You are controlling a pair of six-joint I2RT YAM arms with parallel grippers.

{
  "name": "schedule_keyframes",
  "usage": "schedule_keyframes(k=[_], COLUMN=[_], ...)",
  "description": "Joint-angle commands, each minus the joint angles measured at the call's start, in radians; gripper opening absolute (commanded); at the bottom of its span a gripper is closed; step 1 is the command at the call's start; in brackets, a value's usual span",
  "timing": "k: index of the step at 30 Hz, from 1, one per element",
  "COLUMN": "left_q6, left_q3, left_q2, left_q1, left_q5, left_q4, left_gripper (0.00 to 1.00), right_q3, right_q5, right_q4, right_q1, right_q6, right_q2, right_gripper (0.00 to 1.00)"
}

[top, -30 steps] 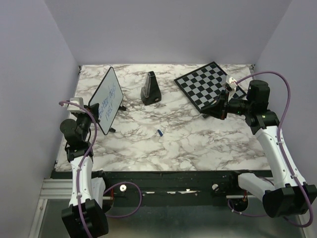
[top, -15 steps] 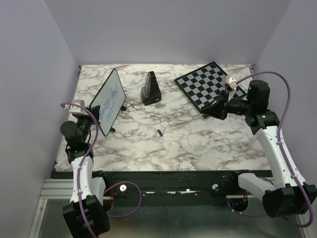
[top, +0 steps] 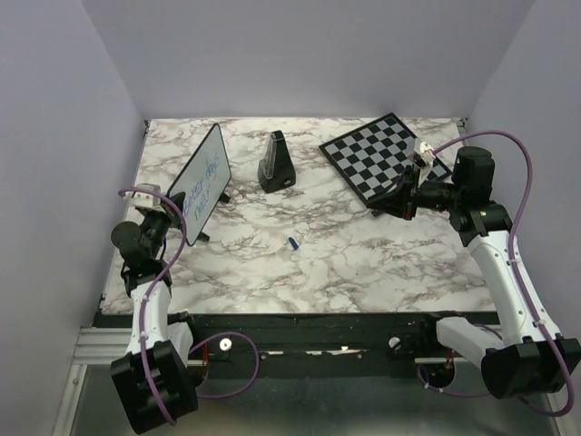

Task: Write a sentence on the whiteboard
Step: Place the whiteboard on the whiteboard stand.

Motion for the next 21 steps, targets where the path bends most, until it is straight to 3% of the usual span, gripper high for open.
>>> schedule_keyframes(k=[1, 21], left_q6=[0.141, 0.256], left_q3=[-0.027, -0.079], left_q2=[0.025, 0.159], left_q1=[0.038, 0.072], left_q5=[-0.051, -0.018], left_q4=[0.052, 0.181], left_gripper=[0.0, 0.0], right_q3=[-0.008, -0.007], right_q5=[-0.035, -0.056], right_q4=[0.01, 0.007], right_q1=[-0.004, -0.004], right_q6=[-0.01, -0.01], right_q2=[-0.012, -0.021], right_gripper=[0.01, 0.01])
